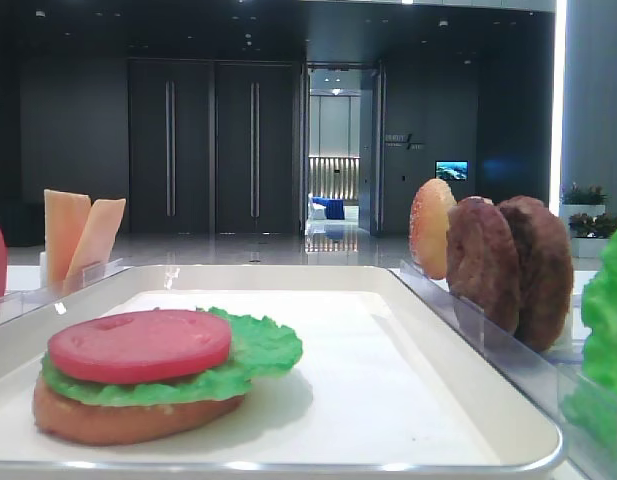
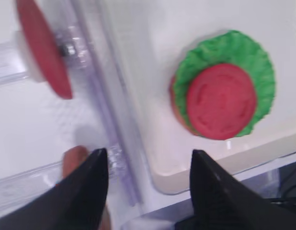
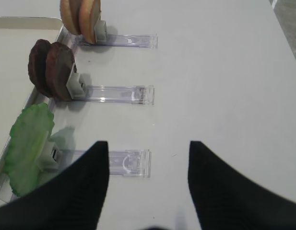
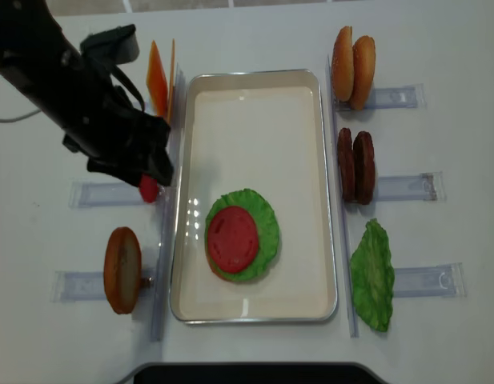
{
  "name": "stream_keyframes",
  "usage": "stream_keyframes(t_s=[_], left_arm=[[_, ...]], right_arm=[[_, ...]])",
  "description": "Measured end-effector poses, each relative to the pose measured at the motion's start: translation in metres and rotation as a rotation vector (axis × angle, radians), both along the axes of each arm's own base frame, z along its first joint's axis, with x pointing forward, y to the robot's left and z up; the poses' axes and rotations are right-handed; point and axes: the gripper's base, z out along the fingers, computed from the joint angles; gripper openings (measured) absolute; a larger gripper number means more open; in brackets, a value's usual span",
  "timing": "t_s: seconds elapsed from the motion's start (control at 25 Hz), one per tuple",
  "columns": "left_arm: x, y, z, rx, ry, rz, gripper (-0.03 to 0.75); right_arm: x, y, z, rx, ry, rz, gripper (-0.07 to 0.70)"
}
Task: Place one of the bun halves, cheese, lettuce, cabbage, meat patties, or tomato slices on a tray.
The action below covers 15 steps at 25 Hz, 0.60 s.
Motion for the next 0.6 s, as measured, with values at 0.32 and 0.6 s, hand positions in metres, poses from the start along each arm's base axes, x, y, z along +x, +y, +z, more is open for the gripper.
stream_keyframes(t_s=[0.32, 0.6], left_arm=[[0.009, 0.046, 0.010, 0.170, 0.013, 0.091, 0.391], [0.014, 0.100, 0.010, 0.265, 0.011, 0.207, 0.391]], right_arm=[[0.000, 0.000, 0.000, 0.000, 0.000, 0.000, 0.360], [0.000, 0.000, 0.000, 0.000, 0.000, 0.000, 0.360]])
